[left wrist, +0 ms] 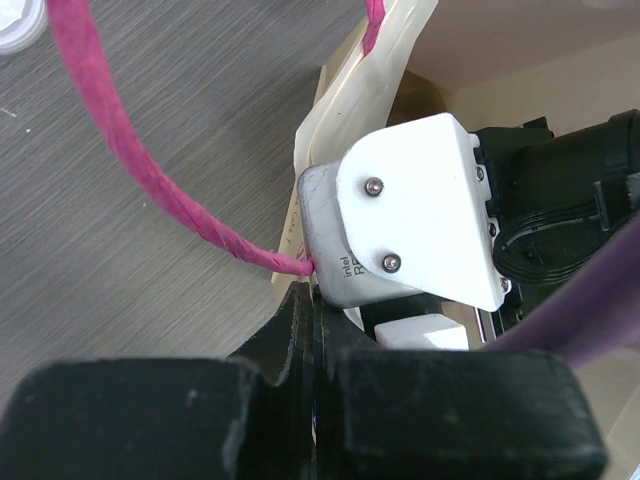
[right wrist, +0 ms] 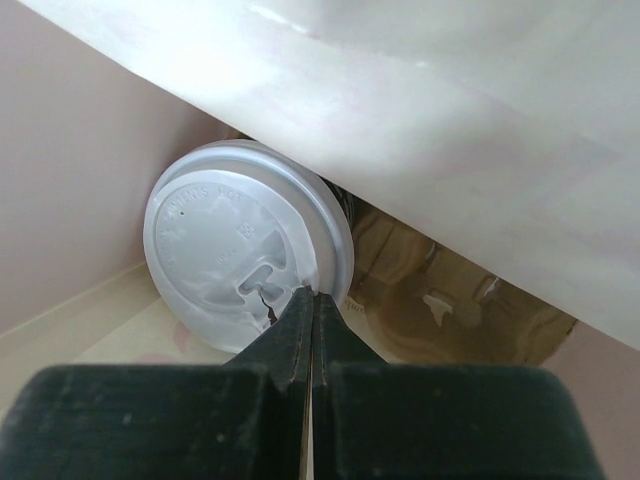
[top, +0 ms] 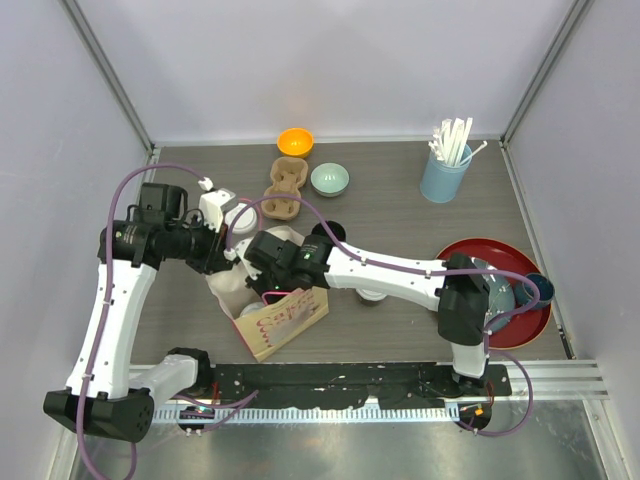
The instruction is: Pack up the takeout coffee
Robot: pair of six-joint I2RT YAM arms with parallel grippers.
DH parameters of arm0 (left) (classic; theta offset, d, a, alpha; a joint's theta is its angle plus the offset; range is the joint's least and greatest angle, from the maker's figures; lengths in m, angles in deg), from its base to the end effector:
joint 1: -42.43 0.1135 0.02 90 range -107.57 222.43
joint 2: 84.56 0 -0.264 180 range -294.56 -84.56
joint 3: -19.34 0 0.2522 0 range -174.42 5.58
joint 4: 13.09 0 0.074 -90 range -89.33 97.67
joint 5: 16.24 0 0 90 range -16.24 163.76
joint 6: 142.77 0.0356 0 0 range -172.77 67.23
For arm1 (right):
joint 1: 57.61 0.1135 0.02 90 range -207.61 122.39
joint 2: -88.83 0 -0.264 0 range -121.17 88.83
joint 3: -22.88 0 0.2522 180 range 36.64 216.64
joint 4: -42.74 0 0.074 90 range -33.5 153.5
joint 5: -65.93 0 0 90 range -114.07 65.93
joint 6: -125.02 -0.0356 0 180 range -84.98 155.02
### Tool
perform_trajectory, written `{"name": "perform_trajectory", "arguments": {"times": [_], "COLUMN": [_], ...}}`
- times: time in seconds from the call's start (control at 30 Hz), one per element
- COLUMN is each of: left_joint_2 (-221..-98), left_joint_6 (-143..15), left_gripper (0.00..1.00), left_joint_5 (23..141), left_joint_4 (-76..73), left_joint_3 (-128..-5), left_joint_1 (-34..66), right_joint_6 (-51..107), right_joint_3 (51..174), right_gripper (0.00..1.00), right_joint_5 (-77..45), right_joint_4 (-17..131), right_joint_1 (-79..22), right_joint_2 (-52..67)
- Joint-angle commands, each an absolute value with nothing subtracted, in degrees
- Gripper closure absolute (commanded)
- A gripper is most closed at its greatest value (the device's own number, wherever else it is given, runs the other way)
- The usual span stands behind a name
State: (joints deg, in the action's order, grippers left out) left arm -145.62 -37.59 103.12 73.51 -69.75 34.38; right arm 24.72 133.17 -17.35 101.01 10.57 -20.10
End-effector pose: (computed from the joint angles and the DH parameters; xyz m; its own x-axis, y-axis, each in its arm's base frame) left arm 0.1655 -0.0410 0.3734 -0.7171 0.3319 -0.6128 0.5833 0.7670 -0.2672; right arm 0.1513 0.3891 0.2776 -0.4755 -0.7099 -0.5196 -0.8748 0.4439 0.1941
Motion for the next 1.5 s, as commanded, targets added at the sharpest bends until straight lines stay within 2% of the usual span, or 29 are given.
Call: {"name": "perform_trajectory", "arguments": {"times": [0.0, 0.37, 0.63, 0.73, 0.93, 1.03, 1.27, 1.47], "left_joint_2": [-143.5, -142.8, -142.7, -142.8, -143.3, -143.4, -143.4, -143.4], "left_joint_6": [-37.4, -37.0, -36.8, -36.4, -36.0, -35.4, -34.3, -33.4], "left_gripper": [1.00, 1.00, 1.00, 1.00, 1.00, 1.00, 1.00, 1.00], "left_joint_5": [111.8, 111.7, 111.2, 111.3, 111.2, 111.4, 111.5, 111.5], "left_joint_4": [74.3, 74.2, 74.1, 74.3, 74.8, 75.5, 76.9, 77.7], "left_joint_3": [-70.4, -69.9, -69.0, -69.0, -69.0, -69.2, -69.5, -69.8], "left_joint_1": [33.1, 33.1, 33.1, 33.2, 33.1, 33.1, 33.1, 33.1], "right_joint_6": [21.2, 20.6, 20.7, 21.0, 21.0, 21.5, 23.2, 23.7], "right_joint_3": [131.8, 132.0, 132.6, 132.5, 131.8, 130.6, 127.8, 126.2], "right_gripper": [0.99, 0.99, 0.91, 0.86, 0.64, 0.61, 0.42, 0.36], "right_joint_5": [-20.8, -22.0, -22.1, -22.2, -20.8, -19.6, -19.2, -20.4], "right_joint_4": [98.9, 98.4, 97.7, 97.4, 94.6, 91.2, 83.9, 80.9], "right_joint_1": [10.0, 10.5, 10.7, 10.8, 10.9, 11.0, 11.3, 11.3], "right_joint_2": [-23.4, -24.2, -23.8, -23.1, -20.1, -17.3, -12.1, -9.8]}}
